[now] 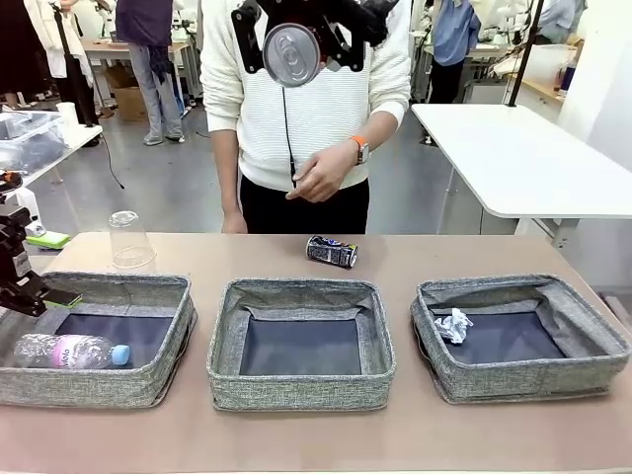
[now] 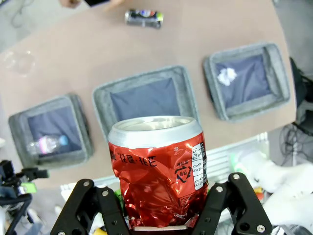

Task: Sort the waste into the appropriate baskets.
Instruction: Place the picked waste into the Fabric basket indicated by the person.

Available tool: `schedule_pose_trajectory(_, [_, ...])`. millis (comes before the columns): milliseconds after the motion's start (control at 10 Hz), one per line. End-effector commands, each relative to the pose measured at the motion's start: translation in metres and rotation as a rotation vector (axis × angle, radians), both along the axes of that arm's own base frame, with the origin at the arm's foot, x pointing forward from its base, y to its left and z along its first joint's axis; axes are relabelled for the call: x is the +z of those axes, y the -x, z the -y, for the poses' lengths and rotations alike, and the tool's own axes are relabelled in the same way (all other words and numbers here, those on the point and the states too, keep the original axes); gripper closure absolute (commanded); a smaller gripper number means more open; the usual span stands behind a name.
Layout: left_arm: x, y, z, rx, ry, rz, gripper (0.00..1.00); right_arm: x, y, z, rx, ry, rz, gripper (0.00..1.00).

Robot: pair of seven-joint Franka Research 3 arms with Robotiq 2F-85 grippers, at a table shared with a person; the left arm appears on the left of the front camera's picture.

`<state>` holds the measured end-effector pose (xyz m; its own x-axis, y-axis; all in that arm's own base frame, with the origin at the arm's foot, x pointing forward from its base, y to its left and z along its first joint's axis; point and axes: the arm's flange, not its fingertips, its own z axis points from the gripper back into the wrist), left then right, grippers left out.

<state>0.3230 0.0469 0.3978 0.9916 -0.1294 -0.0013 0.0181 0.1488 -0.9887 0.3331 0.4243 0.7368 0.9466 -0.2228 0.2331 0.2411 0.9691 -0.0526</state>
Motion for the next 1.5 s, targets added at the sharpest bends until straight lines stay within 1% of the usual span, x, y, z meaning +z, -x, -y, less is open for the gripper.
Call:
schedule_pose_trajectory(0, [0.001, 0.002, -0.001, -0.003, -0.011, 0.006, 0.00, 0.000, 0.002, 0.000, 0.001, 0.007, 0.003, 1.00])
schedule_pose_trajectory(800, [0.001, 0.002, -0.001, -0.003, -0.011, 0.006, 0.00, 0.000, 0.000, 0.000, 0.000, 0.000, 0.000, 1.00])
schedule_pose_trajectory(900, [0.001, 0.002, -0.001, -0.003, -0.011, 0.006, 0.00, -0.017, 0.006, 0.008, 0.102, 0.069, -0.018, 1.00])
schedule_pose_trajectory(1000, [0.001, 0.002, -0.001, -0.003, -0.011, 0.006, 0.00, -0.042, 0.015, 0.020, 0.181, 0.051, -0.017, 1.00])
schedule_pose_trajectory(1100, [0.001, 0.002, -0.001, -0.003, -0.011, 0.006, 0.00, -0.074, 0.025, 0.036, 0.247, 0.012, -0.055, 1.00])
schedule_pose_trajectory(1200, [0.001, 0.002, -0.001, -0.003, -0.011, 0.006, 0.00, -0.114, 0.032, 0.052, 0.274, -0.005, -0.070, 1.00])
schedule_pose_trajectory(1300, [0.001, 0.002, -0.001, -0.003, -0.011, 0.006, 0.00, -0.150, 0.036, 0.063, 0.331, -0.053, -0.121, 1.00])
schedule_pose_trajectory(1400, [0.001, 0.002, -0.001, -0.003, -0.011, 0.006, 0.00, -0.185, 0.033, 0.070, 0.348, -0.114, -0.143, 1.00])
